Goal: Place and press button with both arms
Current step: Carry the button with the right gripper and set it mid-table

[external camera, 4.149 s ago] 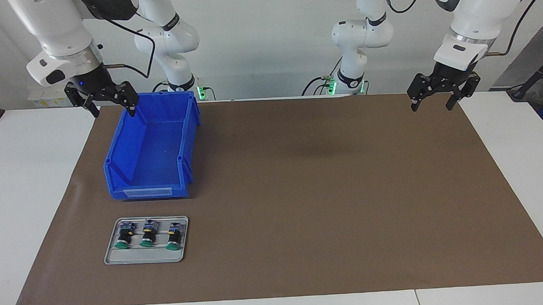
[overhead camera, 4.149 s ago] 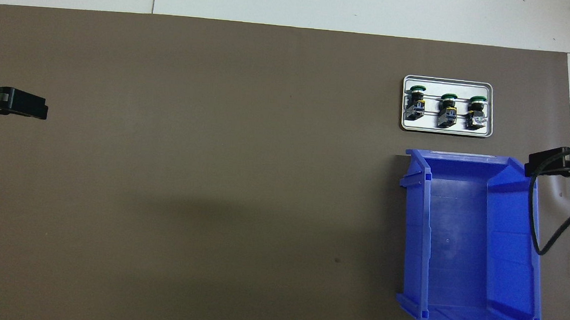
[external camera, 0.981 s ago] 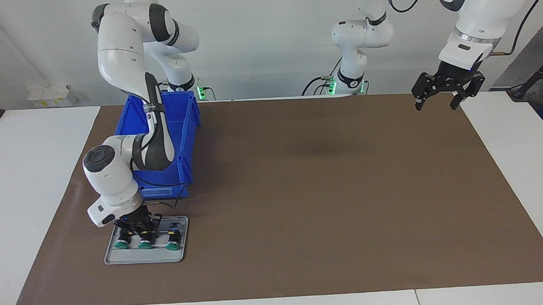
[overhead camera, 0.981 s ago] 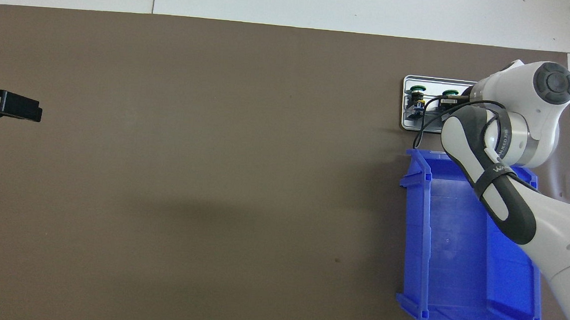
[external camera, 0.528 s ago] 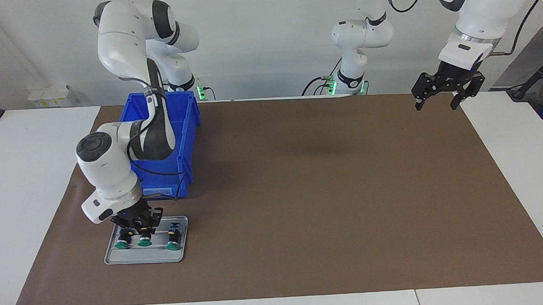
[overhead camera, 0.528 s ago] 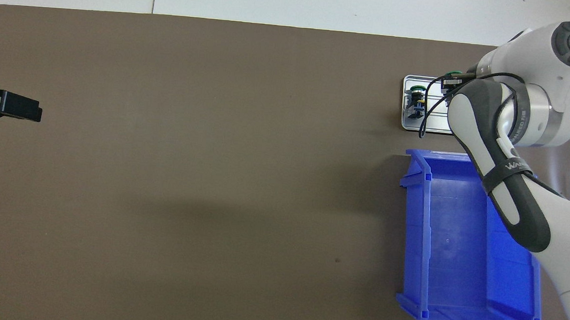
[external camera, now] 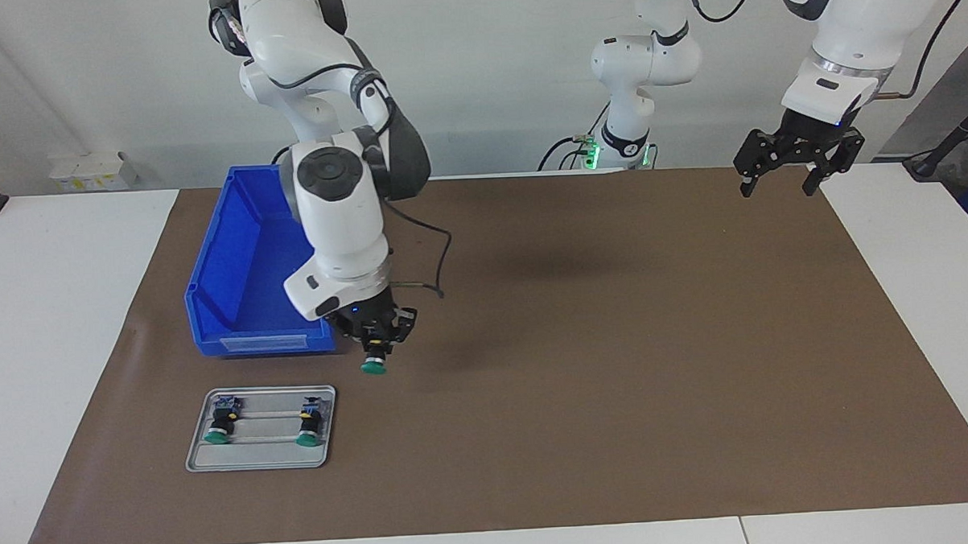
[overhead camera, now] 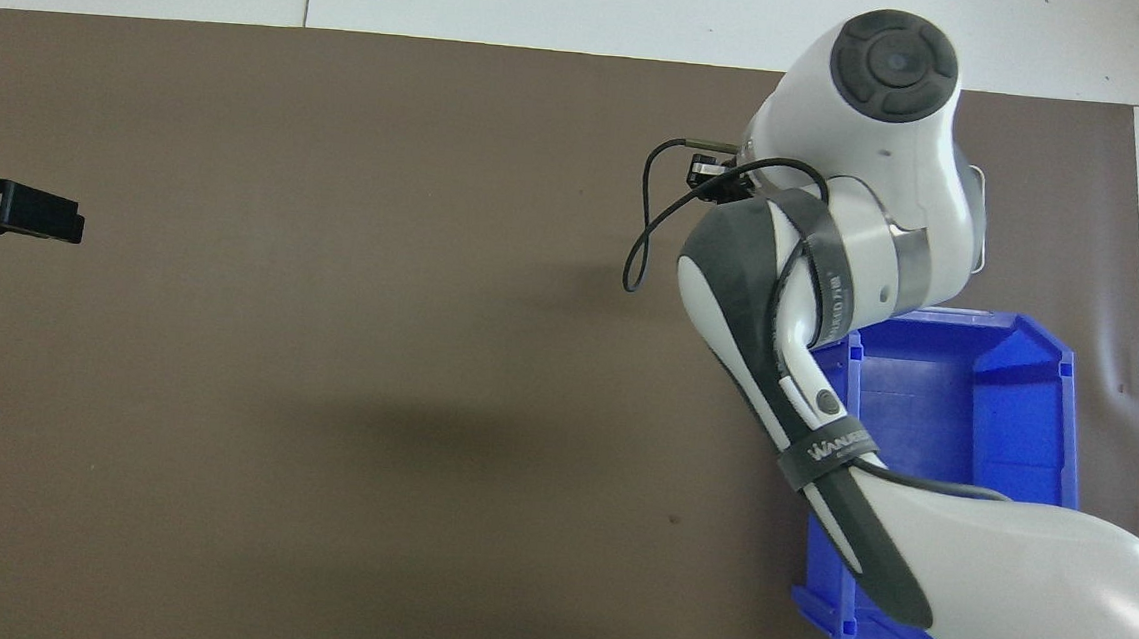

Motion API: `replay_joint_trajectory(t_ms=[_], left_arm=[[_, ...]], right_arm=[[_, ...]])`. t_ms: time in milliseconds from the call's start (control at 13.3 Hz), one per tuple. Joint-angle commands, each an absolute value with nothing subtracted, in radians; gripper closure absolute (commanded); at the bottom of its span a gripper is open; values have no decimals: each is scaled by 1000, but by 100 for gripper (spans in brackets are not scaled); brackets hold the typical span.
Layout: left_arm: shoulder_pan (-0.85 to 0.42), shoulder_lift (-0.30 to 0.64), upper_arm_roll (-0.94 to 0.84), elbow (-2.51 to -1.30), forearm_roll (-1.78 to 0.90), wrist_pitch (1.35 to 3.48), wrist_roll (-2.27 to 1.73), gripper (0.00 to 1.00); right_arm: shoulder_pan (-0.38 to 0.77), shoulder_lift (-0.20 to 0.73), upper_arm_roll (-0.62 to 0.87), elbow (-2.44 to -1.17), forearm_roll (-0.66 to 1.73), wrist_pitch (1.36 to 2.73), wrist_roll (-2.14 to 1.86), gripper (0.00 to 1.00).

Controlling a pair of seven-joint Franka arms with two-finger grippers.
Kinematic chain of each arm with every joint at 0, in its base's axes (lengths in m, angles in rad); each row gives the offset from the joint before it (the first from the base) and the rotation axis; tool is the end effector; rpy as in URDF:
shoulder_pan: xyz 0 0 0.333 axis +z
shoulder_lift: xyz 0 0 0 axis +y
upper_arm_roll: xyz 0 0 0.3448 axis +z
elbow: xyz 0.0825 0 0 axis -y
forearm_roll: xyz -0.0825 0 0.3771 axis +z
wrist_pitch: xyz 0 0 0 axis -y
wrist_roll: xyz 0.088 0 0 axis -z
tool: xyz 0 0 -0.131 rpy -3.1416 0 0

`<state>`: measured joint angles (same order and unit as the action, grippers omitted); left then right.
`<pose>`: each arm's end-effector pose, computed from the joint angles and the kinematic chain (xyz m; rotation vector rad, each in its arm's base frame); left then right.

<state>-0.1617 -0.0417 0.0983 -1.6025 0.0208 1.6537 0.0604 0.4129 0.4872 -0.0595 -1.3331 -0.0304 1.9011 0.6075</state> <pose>0.5433 -0.0307 0.6448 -3.1156 0.1941 -0.1448 0.6719 0.2539 0.4630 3.1033 -0.3700 0.1541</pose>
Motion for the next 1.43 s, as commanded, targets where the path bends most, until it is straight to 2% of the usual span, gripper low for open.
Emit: replay_joint_trajectory(t_ms=[0,302,453,679,905,1358], left_arm=[[-158,-69,100,-1632,17,1660,77,0],[-167,-68,97,-1632,17,1660,77,0],[-172,-67,95,-1628,17,1661,72,0],[-175,-67,84,-1631,17,1675,86,0],[-173,-67,84,-1632,17,1680,101,0],[-160,-94,86,-1680,14,1681,250,0]], right_arm=[[469,492,-52,-1324,-48,1910,813,100],[578,521,-52,-1324,-51,1914,1324,100],[618,583,-52,-1309,-52,1974,1609,100],[659,687,-49,-1232,-51,1982,1953,100],[719,704,-52,-1247,-61,2029,2087,100],[730,686,-60,-1345,-123,2023,2135,100]])
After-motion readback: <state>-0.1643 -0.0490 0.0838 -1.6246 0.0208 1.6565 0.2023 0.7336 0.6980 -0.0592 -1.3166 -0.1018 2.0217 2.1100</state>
